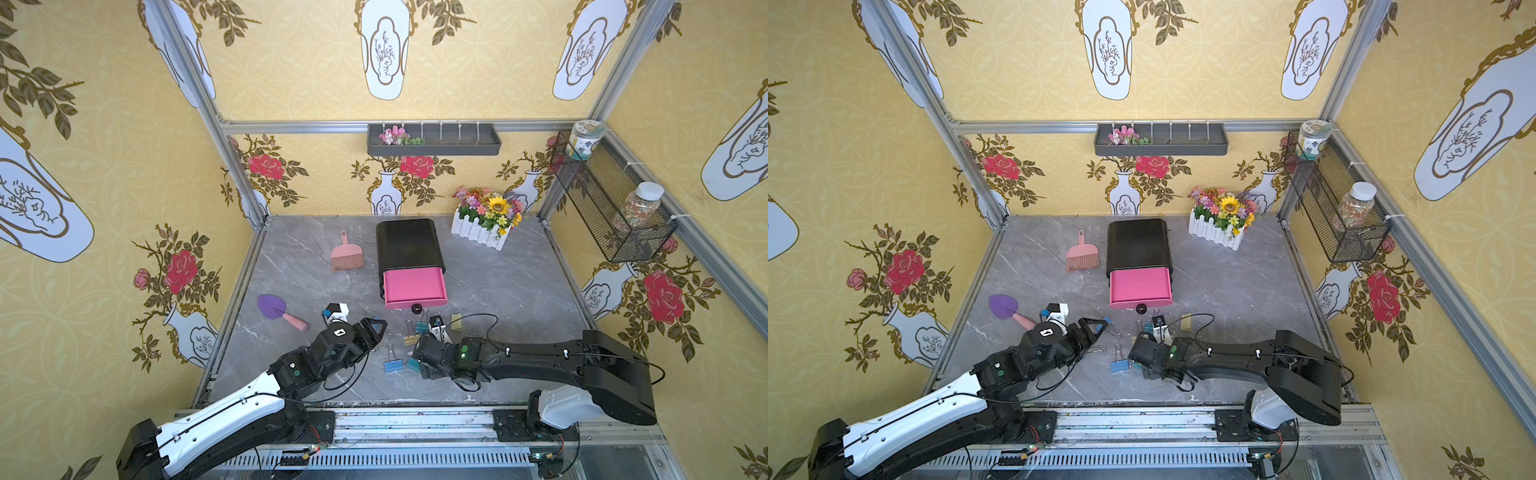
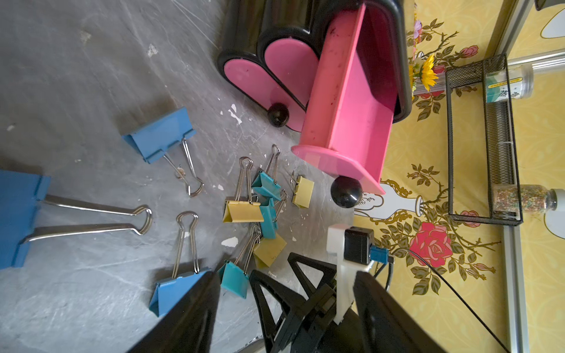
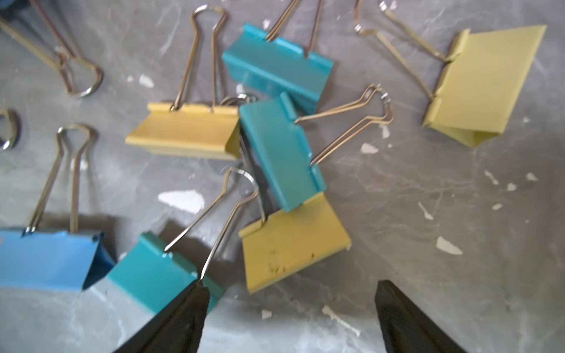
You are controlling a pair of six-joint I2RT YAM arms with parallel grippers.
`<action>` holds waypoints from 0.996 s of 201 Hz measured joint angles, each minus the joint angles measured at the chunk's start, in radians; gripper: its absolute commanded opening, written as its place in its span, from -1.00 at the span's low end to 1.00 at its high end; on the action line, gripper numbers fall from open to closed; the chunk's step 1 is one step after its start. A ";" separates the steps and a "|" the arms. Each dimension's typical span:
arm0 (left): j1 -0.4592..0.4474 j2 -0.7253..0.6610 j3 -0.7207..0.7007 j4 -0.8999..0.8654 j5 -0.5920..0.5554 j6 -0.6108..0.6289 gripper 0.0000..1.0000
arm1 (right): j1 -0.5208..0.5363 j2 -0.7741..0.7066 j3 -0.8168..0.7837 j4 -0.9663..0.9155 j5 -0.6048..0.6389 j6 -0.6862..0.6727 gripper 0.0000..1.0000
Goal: Put the binder clips in the drawer according to color
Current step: Pick up the binder clip at the center of the board.
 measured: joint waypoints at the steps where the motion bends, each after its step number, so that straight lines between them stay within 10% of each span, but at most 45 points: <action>1: 0.000 0.000 0.000 0.000 0.000 -0.001 0.50 | -0.001 0.000 0.000 0.000 0.000 0.000 0.79; 200: 0.000 -0.002 -0.017 0.009 -0.007 -0.020 0.51 | -0.014 -0.024 -0.022 0.120 -0.060 -0.079 0.13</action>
